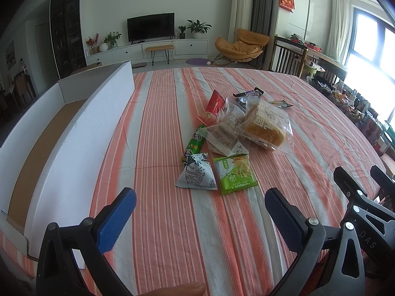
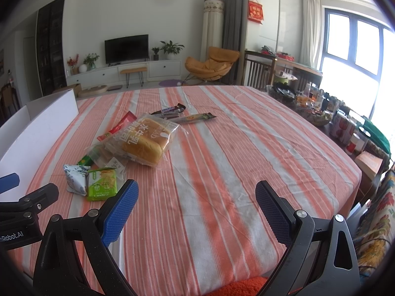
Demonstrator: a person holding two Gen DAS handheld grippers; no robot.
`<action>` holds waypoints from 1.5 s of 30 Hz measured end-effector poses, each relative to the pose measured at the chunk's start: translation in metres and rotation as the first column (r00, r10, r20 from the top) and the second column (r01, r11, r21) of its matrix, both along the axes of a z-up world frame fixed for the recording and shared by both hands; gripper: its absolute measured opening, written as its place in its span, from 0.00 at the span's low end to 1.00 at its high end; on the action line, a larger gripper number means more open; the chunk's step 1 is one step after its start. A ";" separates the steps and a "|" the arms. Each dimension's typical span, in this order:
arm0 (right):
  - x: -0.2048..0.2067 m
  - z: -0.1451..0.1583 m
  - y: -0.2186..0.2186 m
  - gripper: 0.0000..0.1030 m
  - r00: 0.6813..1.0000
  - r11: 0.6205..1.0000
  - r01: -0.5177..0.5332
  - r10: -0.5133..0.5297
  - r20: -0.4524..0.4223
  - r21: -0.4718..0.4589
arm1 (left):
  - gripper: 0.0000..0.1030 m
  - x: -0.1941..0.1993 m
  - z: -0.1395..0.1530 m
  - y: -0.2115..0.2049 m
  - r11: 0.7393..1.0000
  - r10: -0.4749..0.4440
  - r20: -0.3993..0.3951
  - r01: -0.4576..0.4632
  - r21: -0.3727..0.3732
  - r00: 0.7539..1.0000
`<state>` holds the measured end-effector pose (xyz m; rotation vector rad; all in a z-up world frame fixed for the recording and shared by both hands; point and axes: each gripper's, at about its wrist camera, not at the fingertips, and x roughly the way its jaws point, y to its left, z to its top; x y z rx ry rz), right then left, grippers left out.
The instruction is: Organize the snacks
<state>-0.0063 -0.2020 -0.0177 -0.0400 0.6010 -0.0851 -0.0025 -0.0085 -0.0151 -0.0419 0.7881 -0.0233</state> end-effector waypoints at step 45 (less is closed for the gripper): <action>0.013 -0.010 -0.016 0.94 0.997 0.994 0.026 -0.018 -0.074 0.110 | 1.00 0.098 -0.083 0.051 0.999 0.035 -0.291 -0.027 0.033 0.956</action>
